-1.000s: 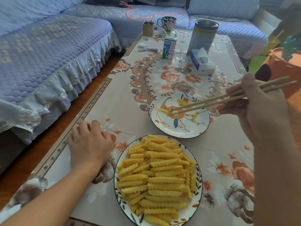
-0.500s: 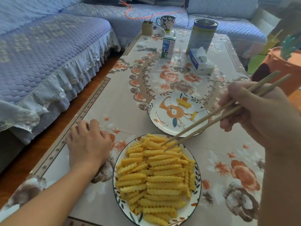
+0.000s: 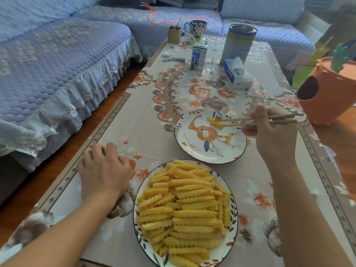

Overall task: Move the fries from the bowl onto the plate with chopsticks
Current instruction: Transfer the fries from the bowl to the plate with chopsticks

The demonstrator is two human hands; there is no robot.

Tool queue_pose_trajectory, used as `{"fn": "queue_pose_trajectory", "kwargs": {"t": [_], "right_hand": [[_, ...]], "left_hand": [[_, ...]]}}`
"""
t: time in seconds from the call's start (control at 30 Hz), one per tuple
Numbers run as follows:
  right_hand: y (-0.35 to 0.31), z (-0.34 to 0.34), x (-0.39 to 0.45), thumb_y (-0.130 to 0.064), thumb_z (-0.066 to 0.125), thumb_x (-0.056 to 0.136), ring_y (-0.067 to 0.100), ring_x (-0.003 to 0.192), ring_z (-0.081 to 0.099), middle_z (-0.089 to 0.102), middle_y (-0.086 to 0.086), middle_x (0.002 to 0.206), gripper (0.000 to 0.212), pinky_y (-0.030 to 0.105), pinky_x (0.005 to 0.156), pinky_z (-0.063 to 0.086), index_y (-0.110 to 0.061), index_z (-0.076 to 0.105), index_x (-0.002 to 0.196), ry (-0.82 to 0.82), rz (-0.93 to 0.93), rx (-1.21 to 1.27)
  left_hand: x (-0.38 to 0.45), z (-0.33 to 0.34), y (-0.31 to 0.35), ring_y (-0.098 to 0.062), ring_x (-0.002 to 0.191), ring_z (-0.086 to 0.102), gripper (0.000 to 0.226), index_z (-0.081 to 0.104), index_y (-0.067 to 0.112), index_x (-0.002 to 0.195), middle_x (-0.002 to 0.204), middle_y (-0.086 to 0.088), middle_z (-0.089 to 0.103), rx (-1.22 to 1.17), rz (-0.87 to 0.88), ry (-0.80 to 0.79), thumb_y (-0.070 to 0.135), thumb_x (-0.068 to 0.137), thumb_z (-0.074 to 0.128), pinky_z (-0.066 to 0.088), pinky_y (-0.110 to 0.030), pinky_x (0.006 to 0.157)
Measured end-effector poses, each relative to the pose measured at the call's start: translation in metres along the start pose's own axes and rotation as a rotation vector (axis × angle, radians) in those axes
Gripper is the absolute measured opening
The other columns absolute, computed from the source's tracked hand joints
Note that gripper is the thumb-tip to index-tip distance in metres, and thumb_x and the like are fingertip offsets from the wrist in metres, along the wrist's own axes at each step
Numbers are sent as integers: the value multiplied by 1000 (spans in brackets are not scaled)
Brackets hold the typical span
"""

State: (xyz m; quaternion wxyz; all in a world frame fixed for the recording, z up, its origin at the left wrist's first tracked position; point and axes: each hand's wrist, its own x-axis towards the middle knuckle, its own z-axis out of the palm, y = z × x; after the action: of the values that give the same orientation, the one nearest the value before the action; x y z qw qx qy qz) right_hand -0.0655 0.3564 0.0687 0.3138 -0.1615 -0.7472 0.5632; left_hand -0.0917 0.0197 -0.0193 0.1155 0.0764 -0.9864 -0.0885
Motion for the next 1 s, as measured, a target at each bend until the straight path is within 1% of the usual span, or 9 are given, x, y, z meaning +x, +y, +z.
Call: {"fn": "queue_pose_trajectory", "kwargs": {"t": [0.13,0.2,0.27,0.4,0.53,0.67,0.8,0.9,1.0], "right_hand": [[-4,-2,0,-35,58,104,19,54,72,71,5,61,31,30,54,60,-15,67,82,29,-47,-24],[-6,-5,1,-34,60,103,21,54,73,72,2,61,29,31,55,60,-18,66,80,35,-52,-30],[-6,-8,3,-34,61,102,22,54,73,73,0,62,27,33,56,61,-18,67,81,46,-55,-40],[-5,-9,4,-33,62,102,23,55,74,73,3,63,27,38,58,62,-17,68,82,43,-55,-63],[-3,-8,3,-33,60,103,23,54,73,71,2,59,27,40,59,63,-21,67,79,30,-41,-76],[-4,-9,5,-34,59,103,23,54,73,72,2,62,29,40,57,63,-19,68,80,51,-46,-76],[-5,-8,2,-35,55,105,24,54,73,70,6,61,33,45,58,64,-16,67,80,26,5,-35],[-23,-9,-1,-33,52,107,25,51,71,69,8,57,39,38,51,62,-6,66,81,-71,55,119],[-49,-11,-10,-29,50,105,28,44,66,64,12,51,42,32,44,57,0,62,78,-307,107,299]], "left_hand": [[0,0,0,-36,109,44,28,55,14,117,119,-18,51,1,3,1,27,94,48,40,-55,95],[0,0,0,-36,109,43,28,55,14,118,120,-18,51,0,1,-3,27,94,48,40,-55,95],[0,-1,0,-36,109,43,29,55,14,118,120,-17,51,-4,1,-3,27,94,48,39,-55,95],[-1,-1,0,-37,109,44,28,56,14,117,119,-18,51,-5,4,2,27,94,48,40,-54,94],[1,0,0,-37,109,44,28,55,14,117,119,-19,51,4,2,-5,28,94,47,40,-54,94],[1,0,0,-37,108,44,28,55,14,116,119,-18,51,5,-3,-8,28,94,47,40,-55,95],[1,0,0,-37,110,44,29,55,14,117,120,-18,51,5,-2,-16,28,94,47,39,-55,96],[0,-1,0,-38,111,44,29,55,14,117,120,-19,51,-3,0,-14,28,93,47,40,-55,96],[0,-1,0,-38,112,44,30,55,13,118,121,-19,52,-10,-3,-17,27,93,47,41,-56,96]]}}
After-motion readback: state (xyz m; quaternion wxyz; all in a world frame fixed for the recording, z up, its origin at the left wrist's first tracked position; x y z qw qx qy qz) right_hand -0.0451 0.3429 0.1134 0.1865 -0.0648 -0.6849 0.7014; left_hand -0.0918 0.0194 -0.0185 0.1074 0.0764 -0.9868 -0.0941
